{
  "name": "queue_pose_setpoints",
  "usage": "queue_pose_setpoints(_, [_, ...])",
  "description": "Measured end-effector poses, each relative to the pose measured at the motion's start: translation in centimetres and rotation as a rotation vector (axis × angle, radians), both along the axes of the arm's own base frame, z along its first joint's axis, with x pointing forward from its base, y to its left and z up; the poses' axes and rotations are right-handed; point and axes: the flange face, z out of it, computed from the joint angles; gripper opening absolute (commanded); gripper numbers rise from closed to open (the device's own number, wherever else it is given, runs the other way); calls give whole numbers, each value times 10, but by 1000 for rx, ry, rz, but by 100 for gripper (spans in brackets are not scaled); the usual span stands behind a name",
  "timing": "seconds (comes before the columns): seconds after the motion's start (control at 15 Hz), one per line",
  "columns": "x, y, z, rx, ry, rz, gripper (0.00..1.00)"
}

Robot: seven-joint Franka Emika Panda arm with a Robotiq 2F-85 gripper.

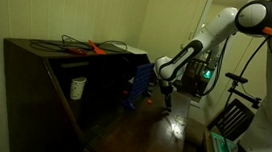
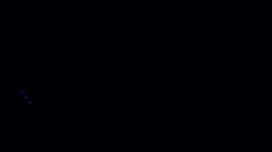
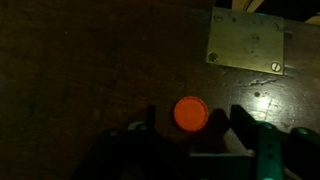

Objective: Pick up one orange circular object and put in the blue frame

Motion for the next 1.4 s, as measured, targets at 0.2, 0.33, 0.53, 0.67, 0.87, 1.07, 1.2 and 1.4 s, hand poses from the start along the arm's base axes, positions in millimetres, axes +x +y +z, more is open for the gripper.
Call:
queue_pose_setpoints(0.2, [0,0,0,0,0,0,51])
queue_pose_setpoints(0.33, [1,-1,1,-3,-3,0,50])
queue_pose_setpoints(0.53, [1,-2,2,-4,-6,-1,81])
queue_pose_setpoints(0.67, [1,-1,1,-4,-8,1,94])
queue_pose_setpoints(0.87, [3,-1,2,-7,-20,4,58])
queue_pose_setpoints(1.07, [4,-1,2,-8,-26,6,42])
queue_pose_setpoints(1.2, [4,-2,3,-10,-29,5,27])
queue_pose_setpoints(1.4, [5,-5,5,-13,-34,1,62])
